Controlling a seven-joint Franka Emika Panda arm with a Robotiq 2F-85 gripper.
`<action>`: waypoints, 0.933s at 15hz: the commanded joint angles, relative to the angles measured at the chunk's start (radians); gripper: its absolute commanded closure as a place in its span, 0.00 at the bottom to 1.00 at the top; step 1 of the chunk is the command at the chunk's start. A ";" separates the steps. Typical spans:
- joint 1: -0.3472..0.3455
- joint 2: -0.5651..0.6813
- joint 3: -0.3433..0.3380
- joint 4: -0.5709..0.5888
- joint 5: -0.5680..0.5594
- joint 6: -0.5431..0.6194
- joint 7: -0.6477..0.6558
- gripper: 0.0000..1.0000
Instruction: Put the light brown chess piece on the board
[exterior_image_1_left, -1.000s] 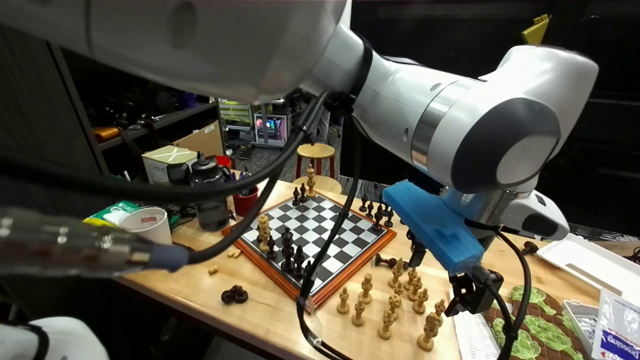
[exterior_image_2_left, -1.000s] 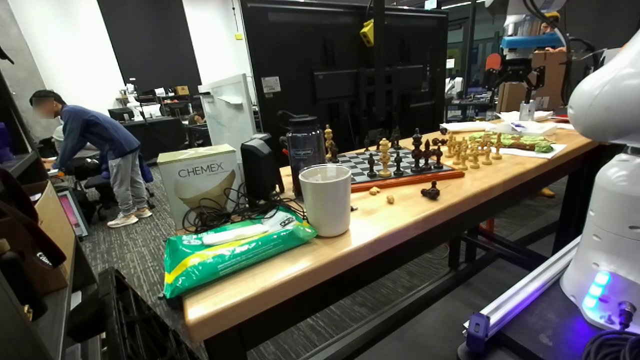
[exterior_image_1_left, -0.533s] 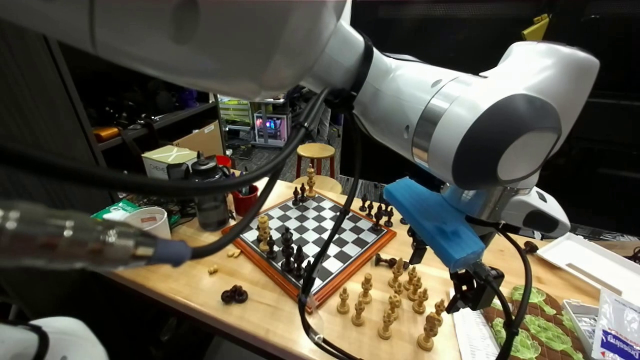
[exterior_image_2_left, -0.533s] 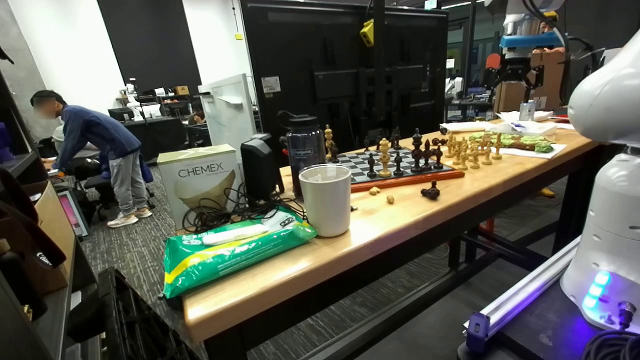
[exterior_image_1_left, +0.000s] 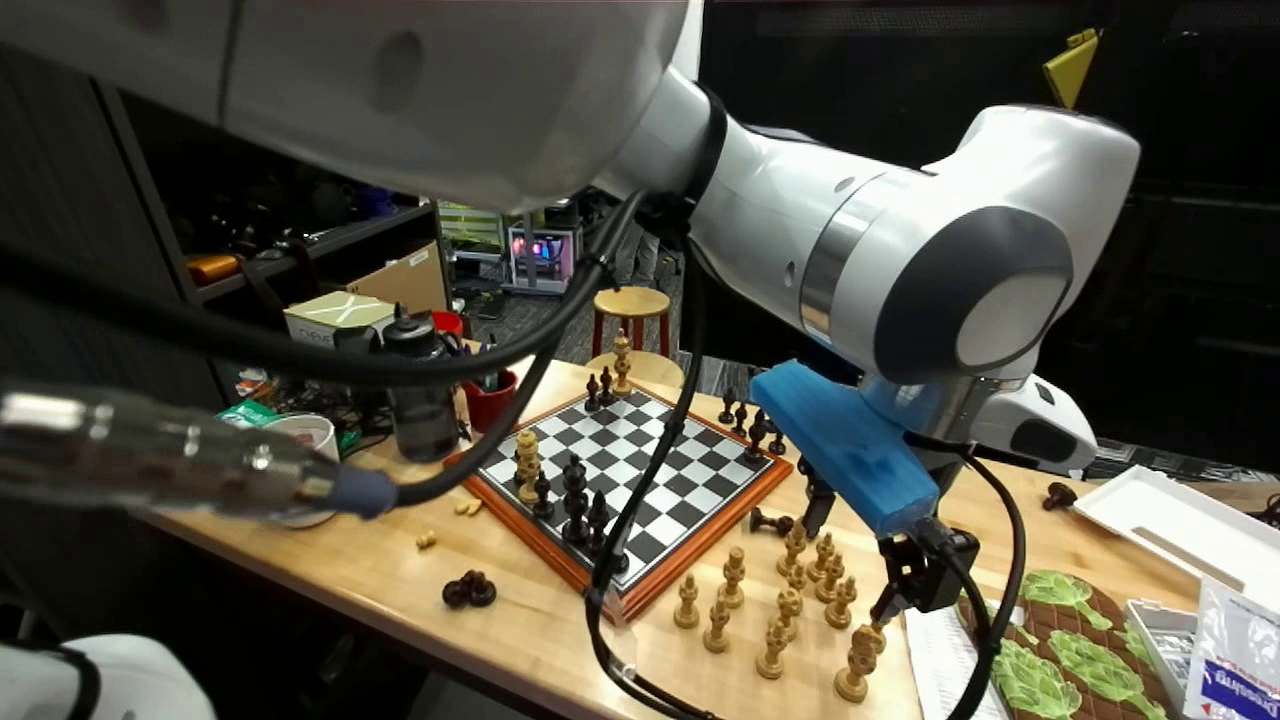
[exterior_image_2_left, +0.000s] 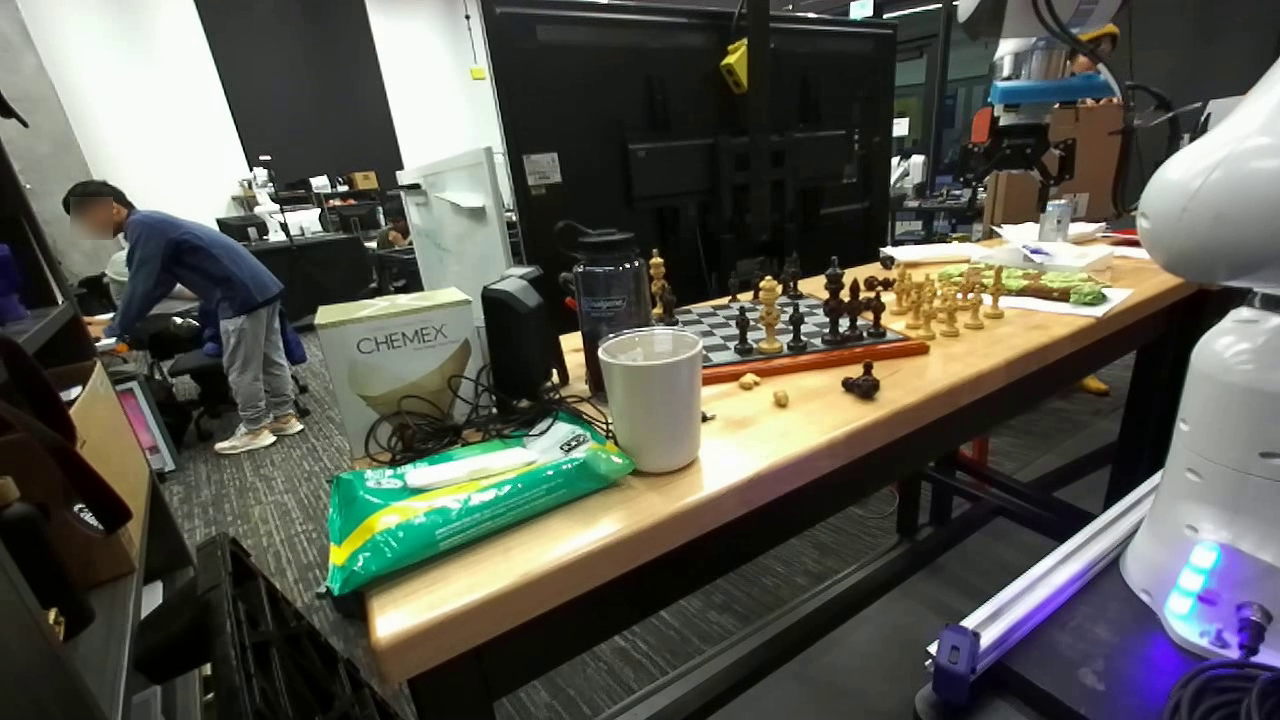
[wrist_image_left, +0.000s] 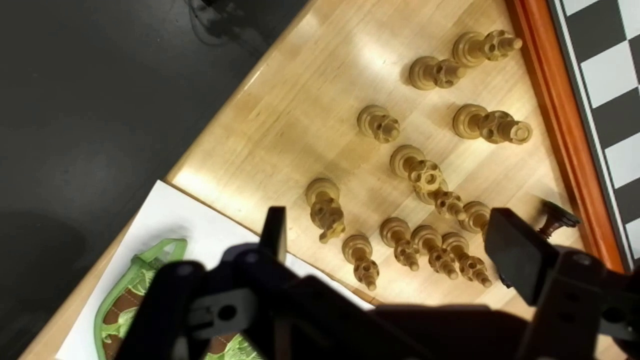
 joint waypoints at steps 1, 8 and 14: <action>0.001 0.021 0.003 0.007 -0.017 0.044 0.003 0.00; -0.005 0.092 -0.049 0.034 0.026 0.140 -0.110 0.00; -0.011 0.139 -0.064 0.064 0.026 0.098 -0.103 0.00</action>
